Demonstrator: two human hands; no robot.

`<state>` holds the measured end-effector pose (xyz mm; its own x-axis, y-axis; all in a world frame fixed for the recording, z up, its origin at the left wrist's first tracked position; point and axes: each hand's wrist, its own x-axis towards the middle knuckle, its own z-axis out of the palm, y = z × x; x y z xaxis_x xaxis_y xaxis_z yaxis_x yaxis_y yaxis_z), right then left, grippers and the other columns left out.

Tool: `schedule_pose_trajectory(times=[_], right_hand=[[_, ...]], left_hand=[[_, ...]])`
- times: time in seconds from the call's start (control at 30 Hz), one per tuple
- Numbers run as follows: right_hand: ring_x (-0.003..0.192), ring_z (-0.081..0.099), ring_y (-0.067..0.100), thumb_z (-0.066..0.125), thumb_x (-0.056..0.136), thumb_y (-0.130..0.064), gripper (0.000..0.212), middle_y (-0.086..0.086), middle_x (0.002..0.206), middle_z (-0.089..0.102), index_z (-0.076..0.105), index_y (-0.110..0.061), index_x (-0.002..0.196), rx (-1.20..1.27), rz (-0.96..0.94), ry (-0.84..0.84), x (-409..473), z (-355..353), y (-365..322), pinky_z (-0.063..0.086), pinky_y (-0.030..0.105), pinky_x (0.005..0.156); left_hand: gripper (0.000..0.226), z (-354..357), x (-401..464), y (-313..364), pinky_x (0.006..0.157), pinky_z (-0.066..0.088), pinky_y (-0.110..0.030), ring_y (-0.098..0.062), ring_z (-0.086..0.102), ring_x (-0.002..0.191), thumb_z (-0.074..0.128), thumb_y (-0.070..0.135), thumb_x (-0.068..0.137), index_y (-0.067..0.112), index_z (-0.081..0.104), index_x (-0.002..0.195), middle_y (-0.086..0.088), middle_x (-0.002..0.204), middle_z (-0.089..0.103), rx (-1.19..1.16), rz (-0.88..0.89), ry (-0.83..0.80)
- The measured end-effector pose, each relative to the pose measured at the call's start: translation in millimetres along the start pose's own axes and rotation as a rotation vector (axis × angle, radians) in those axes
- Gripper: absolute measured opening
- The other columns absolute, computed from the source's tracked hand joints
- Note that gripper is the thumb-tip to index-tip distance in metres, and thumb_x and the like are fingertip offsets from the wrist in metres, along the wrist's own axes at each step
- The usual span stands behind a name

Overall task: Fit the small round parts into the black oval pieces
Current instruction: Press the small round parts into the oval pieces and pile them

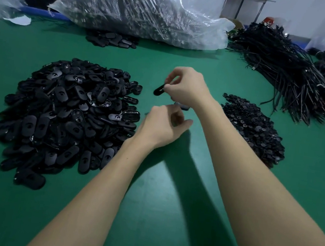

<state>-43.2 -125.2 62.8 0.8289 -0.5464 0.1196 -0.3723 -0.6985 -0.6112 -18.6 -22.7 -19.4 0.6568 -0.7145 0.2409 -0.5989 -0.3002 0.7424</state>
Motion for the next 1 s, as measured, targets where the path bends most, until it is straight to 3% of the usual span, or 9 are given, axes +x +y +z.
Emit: schedule_pose_trajectory(times=[0.2,0.33,0.5,0.63,0.73,0.83,1.0], right_hand=[[0.076,0.072,0.017,0.068,0.087,-0.017,0.014,-0.007,0.084,0.075,0.070,-0.031,0.087,0.207,0.159,0.245,-58.4,-18.1,66.2,0.060,0.034,0.079],[0.072,0.069,0.012,0.073,0.089,-0.013,0.019,-0.006,0.087,0.077,0.073,-0.032,0.082,0.306,0.131,0.187,-75.8,-12.4,82.3,0.054,0.030,0.072],[0.068,0.062,0.005,0.077,0.088,-0.011,0.021,-0.003,0.090,0.075,0.074,-0.031,0.081,0.462,0.081,0.156,-81.5,-10.9,85.7,0.049,0.027,0.068],[0.066,0.062,0.006,0.072,0.090,-0.005,0.026,-0.010,0.085,0.074,0.073,-0.029,0.080,0.495,0.095,0.142,-85.9,-13.0,90.1,0.048,0.022,0.062],[0.068,0.060,0.000,0.068,0.092,-0.013,0.022,-0.016,0.086,0.075,0.073,-0.033,0.087,0.284,0.129,0.196,-84.6,-17.7,93.9,0.050,0.026,0.070],[0.081,0.061,0.009,0.065,0.089,-0.026,0.017,-0.019,0.092,0.071,0.072,-0.038,0.099,-0.034,0.231,0.228,-86.4,-27.2,98.3,0.042,0.028,0.066],[0.092,0.061,0.015,0.062,0.092,-0.029,0.018,-0.016,0.094,0.067,0.075,-0.037,0.103,-0.148,0.295,0.150,-89.7,-32.2,106.4,0.042,0.028,0.072]], left_hand=[[0.025,-0.9,-1.6,0.6,0.065,0.042,-0.028,0.007,0.051,0.064,0.067,0.054,0.084,0.033,0.057,0.075,0.021,0.076,0.065,0.078,0.050,0.059],[0.019,-2.0,-3.9,5.9,0.060,0.039,-0.023,0.007,0.049,0.059,0.070,0.045,0.086,0.034,0.055,0.087,0.020,0.087,0.067,0.028,0.076,0.033],[0.009,-3.5,-6.4,11.4,0.061,0.042,-0.005,-0.007,0.063,0.074,0.073,0.030,0.087,0.030,0.064,0.092,0.019,0.089,0.070,-0.070,0.064,-0.038],[0.013,-3.0,-7.7,12.9,0.067,0.047,-0.008,-0.002,0.065,0.074,0.078,0.026,0.085,0.029,0.066,0.089,0.015,0.090,0.072,-0.138,0.051,-0.059],[0.023,-0.9,-8.8,15.3,0.068,0.051,-0.013,-0.002,0.065,0.072,0.082,0.021,0.081,0.025,0.064,0.093,0.012,0.091,0.071,-0.151,0.059,-0.032],[0.029,-1.1,-9.0,14.3,0.067,0.049,-0.011,-0.005,0.064,0.074,0.081,0.016,0.080,0.024,0.062,0.100,0.010,0.092,0.070,-0.126,0.074,-0.008],[0.029,-1.5,-8.3,11.6,0.071,0.049,-0.016,-0.008,0.063,0.079,0.079,0.017,0.082,0.026,0.066,0.106,0.016,0.092,0.067,-0.064,0.100,0.009]])
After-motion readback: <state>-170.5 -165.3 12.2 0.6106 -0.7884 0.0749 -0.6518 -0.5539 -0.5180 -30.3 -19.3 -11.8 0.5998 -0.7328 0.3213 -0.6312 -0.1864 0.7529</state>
